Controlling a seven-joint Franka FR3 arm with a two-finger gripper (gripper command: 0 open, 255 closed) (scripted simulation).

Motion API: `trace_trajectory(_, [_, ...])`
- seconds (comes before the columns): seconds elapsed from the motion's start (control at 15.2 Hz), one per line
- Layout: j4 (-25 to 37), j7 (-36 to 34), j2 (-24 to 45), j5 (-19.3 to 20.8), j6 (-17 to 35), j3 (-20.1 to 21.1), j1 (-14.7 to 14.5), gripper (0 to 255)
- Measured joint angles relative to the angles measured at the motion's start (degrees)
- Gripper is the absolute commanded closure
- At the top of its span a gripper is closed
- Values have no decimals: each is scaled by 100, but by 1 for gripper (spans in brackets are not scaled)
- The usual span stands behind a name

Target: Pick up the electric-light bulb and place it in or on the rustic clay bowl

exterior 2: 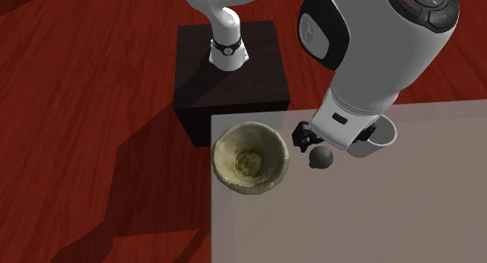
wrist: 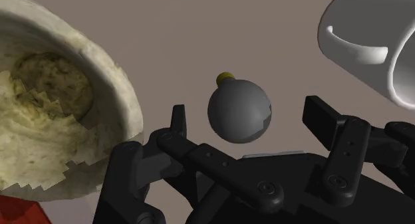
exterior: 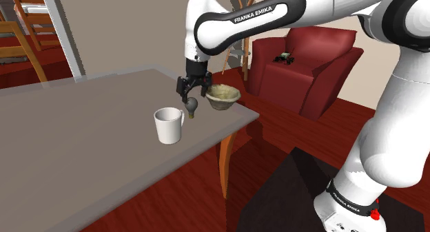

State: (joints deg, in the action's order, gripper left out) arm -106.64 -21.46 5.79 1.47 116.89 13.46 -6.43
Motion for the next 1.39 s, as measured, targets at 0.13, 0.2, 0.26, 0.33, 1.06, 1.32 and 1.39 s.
trace_trajectory(0.13, [-100, -23, 44, 14, 146, 3, -8, 0])
trace_trajectory(0.2, [-139, -33, 74, 24, 216, 4, -11, 0])
trace_trajectory(0.26, [-141, -43, 127, 38, 269, 4, -15, 0])
trace_trajectory(0.33, [-194, -56, 156, 49, 351, 5, -20, 0])
trace_trajectory(1.06, [-242, -56, 203, 63, 449, -1, -18, 255])
trace_trajectory(1.32, [-242, -56, 202, 63, 448, -1, -17, 255])
trace_trajectory(1.39, [-242, -57, 202, 63, 449, -2, -17, 255])
